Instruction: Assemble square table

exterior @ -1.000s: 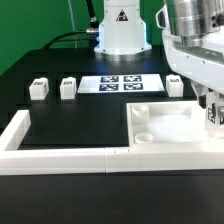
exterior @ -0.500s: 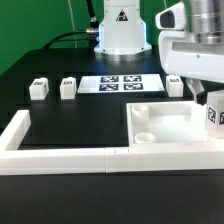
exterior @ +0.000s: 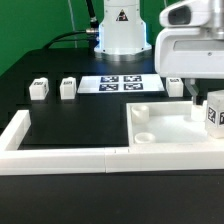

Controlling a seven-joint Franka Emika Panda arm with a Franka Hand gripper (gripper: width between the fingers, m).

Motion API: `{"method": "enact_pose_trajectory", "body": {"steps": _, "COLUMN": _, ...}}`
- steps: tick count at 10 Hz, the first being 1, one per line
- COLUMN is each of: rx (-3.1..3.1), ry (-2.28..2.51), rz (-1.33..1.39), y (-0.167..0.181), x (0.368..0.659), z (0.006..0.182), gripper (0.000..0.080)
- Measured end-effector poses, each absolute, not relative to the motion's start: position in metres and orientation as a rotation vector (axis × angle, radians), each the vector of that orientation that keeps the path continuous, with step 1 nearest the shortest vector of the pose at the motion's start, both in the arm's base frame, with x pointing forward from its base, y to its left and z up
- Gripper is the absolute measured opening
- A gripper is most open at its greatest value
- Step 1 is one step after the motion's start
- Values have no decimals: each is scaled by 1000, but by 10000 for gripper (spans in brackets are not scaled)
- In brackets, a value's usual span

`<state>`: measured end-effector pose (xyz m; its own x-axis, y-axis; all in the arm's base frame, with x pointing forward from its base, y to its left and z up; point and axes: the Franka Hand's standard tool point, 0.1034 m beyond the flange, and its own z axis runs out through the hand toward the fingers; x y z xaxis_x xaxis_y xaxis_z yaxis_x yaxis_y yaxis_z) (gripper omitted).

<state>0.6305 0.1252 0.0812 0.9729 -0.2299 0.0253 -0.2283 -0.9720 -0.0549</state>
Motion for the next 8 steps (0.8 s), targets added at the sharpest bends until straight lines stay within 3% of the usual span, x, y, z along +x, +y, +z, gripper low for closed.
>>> {"method": "enact_pose_trajectory", "body": {"steps": 2, "rx": -3081, "ry": 238, "rz": -53, "y": 121, "x": 632, "z": 81, "gripper": 649}}
{"method": "enact_pose_trajectory", "body": {"steps": 4, "rx": -3077, "ry": 272, "rz": -51, "y": 122, "x": 631, "z": 81, "gripper": 391}}
{"method": "enact_pose_trajectory", "body": {"steps": 5, "rx": -3071, "ry": 336, "rz": -49, "y": 121, "x": 631, "z": 81, "gripper": 391}}
{"method": "enact_pose_trajectory", "body": {"steps": 6, "rx": -3051, "ry": 479, "rz": -45, "y": 120, "x": 631, "z": 80, "gripper": 292}}
{"method": "enact_pose_trajectory", "body": {"steps": 8, "rx": -3010, "ry": 688, "rz": -38, "y": 120, "x": 631, "z": 80, "gripper": 292}}
